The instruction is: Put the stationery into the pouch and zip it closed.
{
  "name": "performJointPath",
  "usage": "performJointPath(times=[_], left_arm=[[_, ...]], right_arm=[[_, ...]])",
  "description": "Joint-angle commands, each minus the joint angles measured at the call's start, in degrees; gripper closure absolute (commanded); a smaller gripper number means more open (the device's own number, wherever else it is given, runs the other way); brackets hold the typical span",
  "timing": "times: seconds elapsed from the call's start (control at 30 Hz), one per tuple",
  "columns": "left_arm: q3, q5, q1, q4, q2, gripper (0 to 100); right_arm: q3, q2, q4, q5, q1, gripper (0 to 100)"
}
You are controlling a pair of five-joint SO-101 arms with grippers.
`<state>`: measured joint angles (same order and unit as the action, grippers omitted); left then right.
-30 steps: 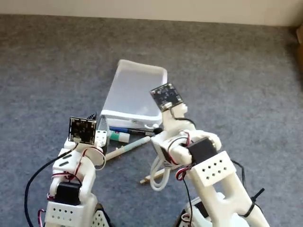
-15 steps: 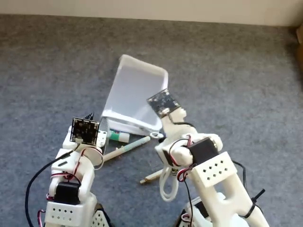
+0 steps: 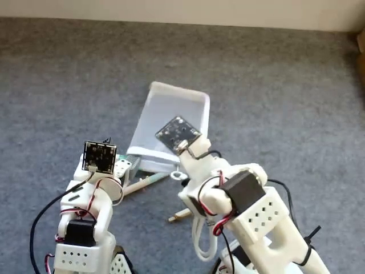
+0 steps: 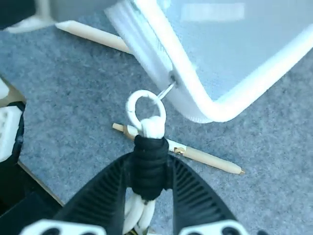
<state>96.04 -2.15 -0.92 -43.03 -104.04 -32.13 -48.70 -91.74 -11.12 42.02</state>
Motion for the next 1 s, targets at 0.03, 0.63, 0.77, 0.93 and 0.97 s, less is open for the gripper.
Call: performJointPath(times=[0.03,0.63,0.77,0.93,0.97], left_arm=[[1.10,-2.99,3.56,-2.73,-0.22,72],[-5.93,-3.78,-1.89,-10.64,-0.40,99],[-5.93,-3.78,-2.24,-10.81,-0.40,99],[-5.93,-3.78,-2.24,-10.81,-0.40,99],[-5.93,-3.78,-2.24,-10.81,-0.40,99]], right_arm=[[5.23,-1.71,-3.47,-0.70,4.18,99.4],[5.49,-1.71,-4.00,-0.70,-3.38,99.4],[5.41,-1.71,-4.26,-0.70,-3.82,99.4],[5.32,-7.43,-3.82,-0.70,-4.09,99.4],[5.32,-9.10,-3.82,-0.53,-4.09,99.3]])
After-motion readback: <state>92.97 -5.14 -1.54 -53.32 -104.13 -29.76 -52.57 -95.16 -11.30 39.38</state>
